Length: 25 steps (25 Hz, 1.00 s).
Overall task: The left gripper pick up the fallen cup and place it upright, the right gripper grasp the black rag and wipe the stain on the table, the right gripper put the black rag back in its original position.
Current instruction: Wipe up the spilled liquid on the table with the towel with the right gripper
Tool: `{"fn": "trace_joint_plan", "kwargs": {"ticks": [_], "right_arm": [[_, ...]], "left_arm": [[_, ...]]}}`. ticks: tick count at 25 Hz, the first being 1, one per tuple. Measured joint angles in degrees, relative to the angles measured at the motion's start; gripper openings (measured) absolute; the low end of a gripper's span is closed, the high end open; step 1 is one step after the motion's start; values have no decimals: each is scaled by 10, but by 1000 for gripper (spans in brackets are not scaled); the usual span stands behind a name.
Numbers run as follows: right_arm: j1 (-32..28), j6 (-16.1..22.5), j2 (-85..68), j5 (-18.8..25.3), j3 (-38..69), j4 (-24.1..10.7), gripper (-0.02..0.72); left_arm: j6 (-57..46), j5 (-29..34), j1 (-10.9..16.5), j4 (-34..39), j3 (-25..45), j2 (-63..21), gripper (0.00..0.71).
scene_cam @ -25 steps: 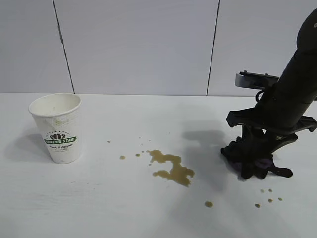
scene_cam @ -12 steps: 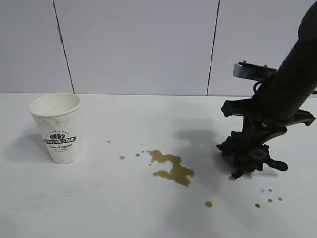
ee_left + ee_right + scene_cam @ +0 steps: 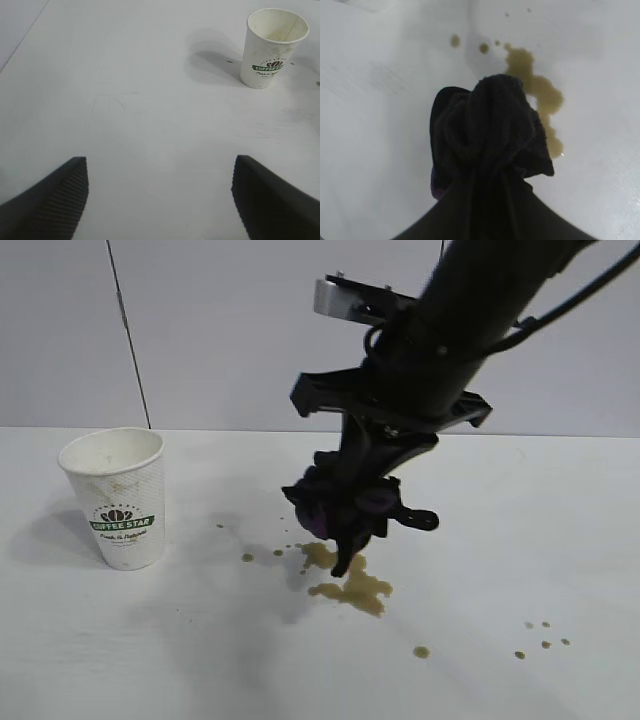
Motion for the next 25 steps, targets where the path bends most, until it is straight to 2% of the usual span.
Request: {"fn": "trace_joint_plan", "kwargs": {"ticks": [5,10,20,25], "right_arm": [[36,52,70,0,-76,-25,62],[45,94,157,0,-144,-42,62],[60,101,267,12,-282,-33,62],[64,116,301,36,-300,-47,62]], "left_arm": [[0,0,0,-9,0,0,570],[0,0,0,-10,0,0,570],[0,0,0,-10,0,0,570],[0,0,0,-10,0,0,570]]}}
